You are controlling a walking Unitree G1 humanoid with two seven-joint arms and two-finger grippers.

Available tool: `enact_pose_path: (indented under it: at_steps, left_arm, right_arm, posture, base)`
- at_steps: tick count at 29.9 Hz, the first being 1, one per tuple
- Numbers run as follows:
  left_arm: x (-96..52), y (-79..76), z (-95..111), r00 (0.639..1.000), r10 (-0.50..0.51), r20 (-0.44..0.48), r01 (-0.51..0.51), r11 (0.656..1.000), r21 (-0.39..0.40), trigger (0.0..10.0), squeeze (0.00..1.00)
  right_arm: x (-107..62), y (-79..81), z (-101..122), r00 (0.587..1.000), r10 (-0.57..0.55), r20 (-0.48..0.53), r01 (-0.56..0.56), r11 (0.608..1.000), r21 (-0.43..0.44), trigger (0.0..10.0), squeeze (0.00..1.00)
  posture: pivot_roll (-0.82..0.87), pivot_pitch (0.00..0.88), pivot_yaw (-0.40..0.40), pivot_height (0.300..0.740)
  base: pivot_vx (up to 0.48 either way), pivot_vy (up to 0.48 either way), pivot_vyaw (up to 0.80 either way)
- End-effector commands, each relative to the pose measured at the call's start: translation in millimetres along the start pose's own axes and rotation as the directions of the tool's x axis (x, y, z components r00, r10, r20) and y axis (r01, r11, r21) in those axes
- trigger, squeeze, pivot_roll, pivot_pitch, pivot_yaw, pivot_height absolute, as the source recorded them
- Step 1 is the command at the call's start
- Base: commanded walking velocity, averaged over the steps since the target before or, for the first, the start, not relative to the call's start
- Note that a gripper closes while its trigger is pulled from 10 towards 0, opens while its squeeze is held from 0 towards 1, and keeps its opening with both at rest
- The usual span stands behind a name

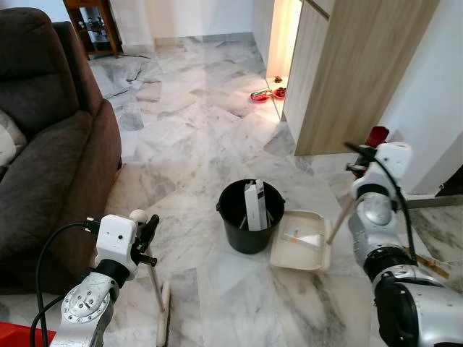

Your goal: Sweep floor

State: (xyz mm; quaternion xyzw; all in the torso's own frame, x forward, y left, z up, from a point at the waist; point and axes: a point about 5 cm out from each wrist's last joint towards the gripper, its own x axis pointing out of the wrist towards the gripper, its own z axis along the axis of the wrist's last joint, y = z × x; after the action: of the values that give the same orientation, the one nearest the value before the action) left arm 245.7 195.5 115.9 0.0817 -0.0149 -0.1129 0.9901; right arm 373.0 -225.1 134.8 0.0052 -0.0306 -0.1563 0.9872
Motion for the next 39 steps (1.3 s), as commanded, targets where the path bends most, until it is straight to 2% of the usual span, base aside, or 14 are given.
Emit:
enact_pose_path:
  at_steps: [1, 4, 6, 10, 14, 23, 28, 33, 39]
  left_arm:
    - [-0.8, 0.7, 3.7, 1.000, -0.003, 0.025, 0.003, 1.000, 0.019, 10.0, 0.00]
    - [-0.1, 0.1, 4.6, 0.999, 0.003, 0.037, -0.003, 1.000, 0.008, 10.0, 0.00]
    - [0.9, -1.1, 5.4, 0.999, 0.004, 0.047, -0.005, 1.000, 0.006, 10.0, 0.00]
    - [0.4, -2.5, 4.6, 0.999, 0.004, 0.049, -0.005, 1.000, 0.007, 10.0, 0.00]
    - [0.2, -2.8, 4.2, 0.999, 0.006, 0.050, -0.006, 1.000, 0.005, 10.0, 0.00]
    - [1.7, -4.7, 5.3, 0.998, -0.003, 0.059, 0.002, 1.000, 0.007, 10.0, 0.00]
    - [3.0, -7.3, 6.3, 0.997, -0.008, 0.072, 0.008, 1.000, 0.008, 10.0, 0.00]
    - [4.4, -9.3, 9.0, 0.996, -0.011, 0.087, 0.010, 1.000, 0.010, 10.0, 0.00]
    - [3.1, -9.9, 6.9, 0.997, -0.011, 0.076, 0.010, 1.000, 0.018, 10.0, 0.00]
  right_arm:
    - [1.1, 12.7, 7.1, 0.997, 0.075, 0.031, -0.077, 0.995, 0.069, 10.0, 0.00]
    - [-1.5, 18.2, 1.4, 0.989, 0.146, 0.005, -0.146, 0.988, 0.054, 10.0, 0.00]
    - [-4.3, 21.8, -3.4, 0.978, 0.207, -0.013, -0.207, 0.978, 0.014, 10.0, 0.00]
    - [-6.7, 22.1, -7.0, 0.968, 0.251, -0.022, -0.252, 0.966, -0.053, 10.0, 0.00]
    - [-6.6, 20.9, -6.4, 0.965, 0.262, -0.020, -0.262, 0.959, -0.107, 10.0, 0.00]
    - [-5.8, 22.8, -1.3, 0.959, 0.283, 0.006, -0.279, 0.947, -0.160, 10.0, 0.00]
    - [-5.0, 21.5, 3.8, 0.969, 0.243, 0.050, -0.231, 0.956, -0.180, 10.0, 0.00]
    - [-4.3, 25.9, 8.7, 0.966, 0.247, 0.075, -0.231, 0.957, -0.175, 10.0, 0.00]
    - [-5.2, 27.3, 3.3, 0.968, 0.247, 0.039, -0.242, 0.965, -0.106, 10.0, 0.00]
  posture:
    - [0.05, 0.034, 0.032, 0.740]
    - [0.05, 0.034, 0.032, 0.740]
    - [0.05, 0.034, 0.032, 0.740]
    - [0.05, 0.029, 0.032, 0.740]
    - [0.05, 0.028, 0.031, 0.740]
    - [0.04, 0.013, 0.029, 0.740]
    - [0.04, 0.014, 0.027, 0.740]
    - [0.04, 0.018, 0.026, 0.740]
    - [0.05, 0.027, 0.025, 0.740]
  base:
    - [0.000, 0.000, 0.00]
    - [0.000, 0.000, 0.00]
    - [0.000, 0.000, 0.00]
    - [0.000, 0.000, 0.00]
    - [0.000, 0.000, 0.00]
    - [0.000, 0.000, 0.00]
    - [0.000, 0.000, 0.00]
    - [0.000, 0.000, 0.00]
    - [0.000, 0.000, 0.00]
